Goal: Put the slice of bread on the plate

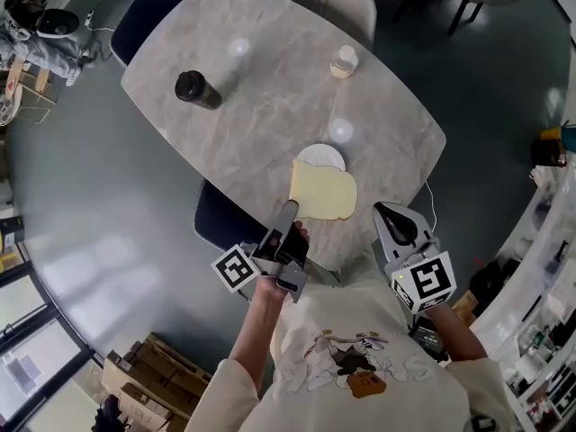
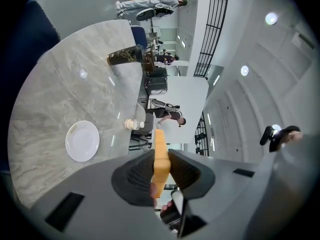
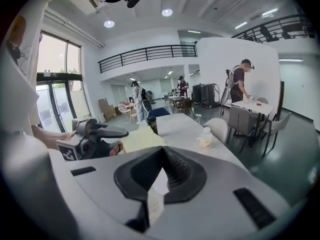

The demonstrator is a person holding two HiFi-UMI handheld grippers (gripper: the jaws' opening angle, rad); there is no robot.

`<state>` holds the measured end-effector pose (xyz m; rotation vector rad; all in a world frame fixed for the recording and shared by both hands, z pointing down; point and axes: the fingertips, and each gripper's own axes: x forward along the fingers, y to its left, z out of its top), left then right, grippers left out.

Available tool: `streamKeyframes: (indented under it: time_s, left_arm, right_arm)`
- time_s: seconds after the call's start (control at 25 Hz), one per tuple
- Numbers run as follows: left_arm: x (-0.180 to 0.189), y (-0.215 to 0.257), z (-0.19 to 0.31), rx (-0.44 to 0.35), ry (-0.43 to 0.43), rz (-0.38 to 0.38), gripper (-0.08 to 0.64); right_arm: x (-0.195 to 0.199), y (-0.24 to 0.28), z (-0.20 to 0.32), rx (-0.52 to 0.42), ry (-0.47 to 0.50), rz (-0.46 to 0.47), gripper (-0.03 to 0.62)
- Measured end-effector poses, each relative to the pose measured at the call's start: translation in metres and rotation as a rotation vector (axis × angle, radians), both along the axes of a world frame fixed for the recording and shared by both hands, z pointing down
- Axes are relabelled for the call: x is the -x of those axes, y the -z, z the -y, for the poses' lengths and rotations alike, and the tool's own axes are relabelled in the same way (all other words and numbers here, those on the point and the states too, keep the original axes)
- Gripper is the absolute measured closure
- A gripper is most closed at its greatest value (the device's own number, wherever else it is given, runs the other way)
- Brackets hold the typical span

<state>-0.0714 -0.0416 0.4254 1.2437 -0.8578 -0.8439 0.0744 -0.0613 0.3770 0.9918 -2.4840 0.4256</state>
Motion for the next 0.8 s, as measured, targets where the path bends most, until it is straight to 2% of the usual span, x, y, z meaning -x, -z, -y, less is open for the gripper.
streamKeyframes:
  time_s: [0.32, 0.48, 0.8]
  left_arm:
    - [0.002, -0.033, 0.013, -0.023, 0.014, 0.024, 0.466]
    - [0.000, -0.045, 0.017, -0.037, 0.016, 0.040, 0.466]
    - [-0.004, -0.068, 0.022, -0.015, 0.040, 0.042, 0.466]
  right_arm:
    - [0.014, -0.036, 0.017, 0.005, 0.063, -0.036, 0.588]
    - [0.017, -0.050, 0.020, 0.012, 0.067, -0.035, 0.588]
    - [0.027, -0.079, 0.019, 0.045, 0.066, -0.027, 0.588]
